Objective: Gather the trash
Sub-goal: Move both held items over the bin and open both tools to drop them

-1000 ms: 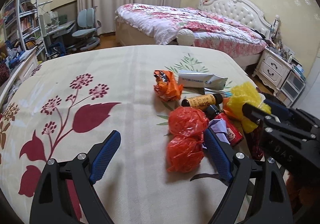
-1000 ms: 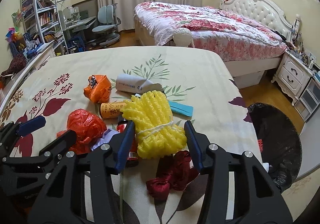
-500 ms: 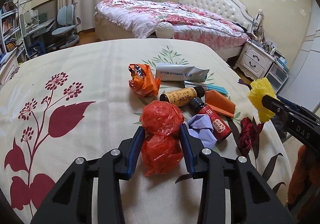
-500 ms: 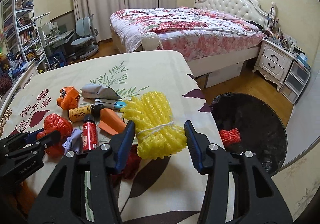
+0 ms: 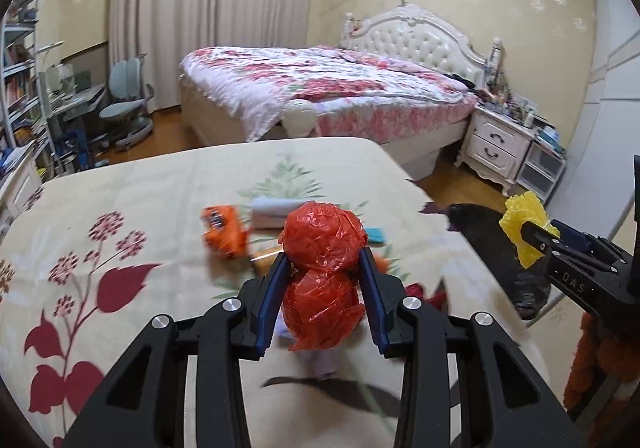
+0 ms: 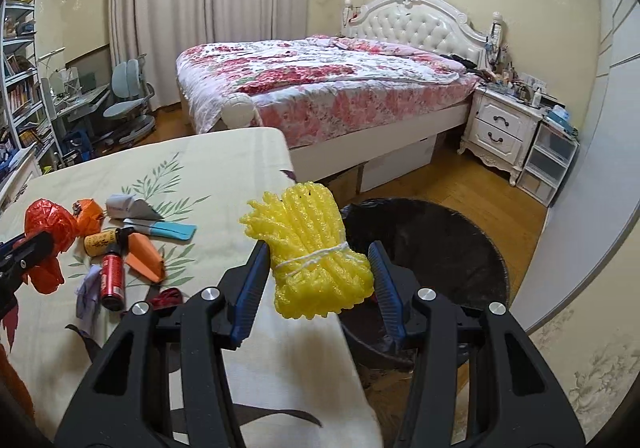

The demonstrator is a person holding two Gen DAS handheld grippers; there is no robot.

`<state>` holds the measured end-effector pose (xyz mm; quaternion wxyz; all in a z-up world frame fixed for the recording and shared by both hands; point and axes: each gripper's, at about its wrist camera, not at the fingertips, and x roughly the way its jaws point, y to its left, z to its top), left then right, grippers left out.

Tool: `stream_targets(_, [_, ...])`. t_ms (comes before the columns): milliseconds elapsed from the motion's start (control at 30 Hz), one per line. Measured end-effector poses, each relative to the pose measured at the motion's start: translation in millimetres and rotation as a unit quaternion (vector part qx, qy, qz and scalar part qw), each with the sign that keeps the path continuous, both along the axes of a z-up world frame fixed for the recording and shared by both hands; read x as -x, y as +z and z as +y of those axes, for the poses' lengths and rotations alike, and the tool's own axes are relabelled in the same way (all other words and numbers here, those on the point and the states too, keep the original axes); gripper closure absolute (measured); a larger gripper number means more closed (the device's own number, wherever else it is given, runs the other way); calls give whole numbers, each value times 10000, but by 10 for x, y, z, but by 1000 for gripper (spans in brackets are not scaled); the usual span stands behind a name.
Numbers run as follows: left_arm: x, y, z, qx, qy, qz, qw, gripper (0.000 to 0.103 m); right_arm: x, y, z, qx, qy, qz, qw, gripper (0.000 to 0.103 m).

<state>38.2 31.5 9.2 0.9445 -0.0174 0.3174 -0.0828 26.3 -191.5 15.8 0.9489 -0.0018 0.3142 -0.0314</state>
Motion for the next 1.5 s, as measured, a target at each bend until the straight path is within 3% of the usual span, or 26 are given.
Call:
stream_targets(367, [-382,-31,-992,-41,-953,-56,9954,65,-120,-109,-764,-81,-777,98,9969,53])
stream_targets(767, [-804,-258,-1643,-134,-1282,167,9915,65,-369,-387,-1201,-231,-1203,325,9919,53])
stream_targets(1367, [-1042,-467,-2051,-417,-1460,346,9878,65,-588,-520,-1437,-339,-1376,444,9889,52])
stream_targets(1433, [-1042,-464,-2062,-418,-1434,329,9882,63,-591,-518,-1445,-345,-1372,441,9890,52])
stream_targets(1500, [-1033,-463,-2066,-446,-1395,308,9887,51,-595,-516,-1446,-333,-1398,429,9887,43])
